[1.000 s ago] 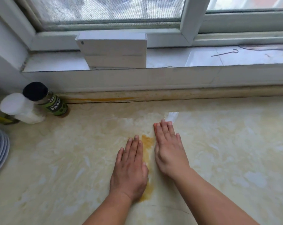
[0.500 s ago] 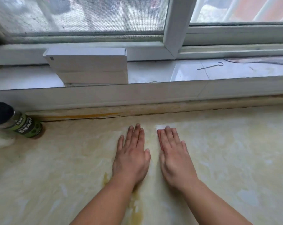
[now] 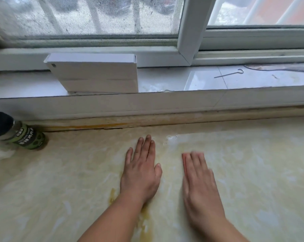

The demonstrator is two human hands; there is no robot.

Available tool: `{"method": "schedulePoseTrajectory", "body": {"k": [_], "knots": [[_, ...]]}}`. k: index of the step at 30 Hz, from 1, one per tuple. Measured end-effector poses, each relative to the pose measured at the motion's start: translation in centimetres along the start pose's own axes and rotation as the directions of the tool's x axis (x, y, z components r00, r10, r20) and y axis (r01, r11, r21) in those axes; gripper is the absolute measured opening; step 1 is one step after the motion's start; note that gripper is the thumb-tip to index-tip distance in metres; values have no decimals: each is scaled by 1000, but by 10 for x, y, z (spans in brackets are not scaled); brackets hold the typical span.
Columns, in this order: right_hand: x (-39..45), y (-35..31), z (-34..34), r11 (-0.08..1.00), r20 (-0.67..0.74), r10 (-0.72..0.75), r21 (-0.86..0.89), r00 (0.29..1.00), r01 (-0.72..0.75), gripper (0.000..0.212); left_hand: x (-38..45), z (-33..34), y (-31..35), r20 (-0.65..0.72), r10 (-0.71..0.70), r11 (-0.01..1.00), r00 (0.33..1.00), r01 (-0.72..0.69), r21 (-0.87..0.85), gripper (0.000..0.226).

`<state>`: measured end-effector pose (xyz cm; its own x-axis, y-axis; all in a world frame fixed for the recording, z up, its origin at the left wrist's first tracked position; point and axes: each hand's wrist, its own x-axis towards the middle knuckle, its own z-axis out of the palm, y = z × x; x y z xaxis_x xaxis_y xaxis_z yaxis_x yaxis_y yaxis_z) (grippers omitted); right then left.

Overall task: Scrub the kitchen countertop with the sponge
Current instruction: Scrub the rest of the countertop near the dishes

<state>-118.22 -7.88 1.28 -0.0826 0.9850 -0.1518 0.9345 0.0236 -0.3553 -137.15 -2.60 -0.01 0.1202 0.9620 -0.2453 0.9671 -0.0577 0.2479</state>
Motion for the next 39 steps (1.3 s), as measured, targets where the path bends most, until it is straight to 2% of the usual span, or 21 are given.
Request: {"method": "schedulePoseTrajectory", "body": {"k": [2,7,9,13,15,17,20,23,27,29,35,39], "knots": [[-27,8,5,1000,16,-4,-30,1000,4,65,0,0,0,-4,0,1000,1000,0,-7,79],[42,-18,-10,1000,78,9,15,997,-10,64,3,-9,-1,25,35,999,999,-34,-38,76],[39,-28,-11,1000,110,-9,-11,994,10,67,-1,-18,-8,62,76,994,995,-71,-81,72],[-79,-25,17,983,150,-182,26,972,181,71,-43,-20,-38,13,52,994,999,-50,-101,70],[-140,-30,30,981,129,-195,36,972,192,71,-80,-13,-50,-12,25,995,1000,-26,-92,74],[-160,-41,42,983,124,-183,54,975,178,71,-111,-2,-60,6,-2,997,1000,3,-71,78],[-121,-67,42,973,158,-232,42,960,228,68,-129,8,-74,15,-22,1000,1000,22,-10,78],[-99,-85,37,982,188,-189,20,964,189,68,-132,10,-76,-4,-3,1000,1000,3,-9,76],[-162,-85,48,973,147,-230,46,962,225,71,-133,13,-74,-10,-6,1000,1000,6,14,79],[-168,-80,53,973,149,-230,39,962,226,71,-132,17,-76,-24,-11,1000,1000,11,9,78],[-40,-112,48,985,157,-170,30,973,168,68,-131,21,-79,-49,-3,1000,999,3,-5,75],[-94,-93,53,972,113,-235,18,965,235,73,-132,21,-78,-51,-5,1000,999,5,-6,74]]}}
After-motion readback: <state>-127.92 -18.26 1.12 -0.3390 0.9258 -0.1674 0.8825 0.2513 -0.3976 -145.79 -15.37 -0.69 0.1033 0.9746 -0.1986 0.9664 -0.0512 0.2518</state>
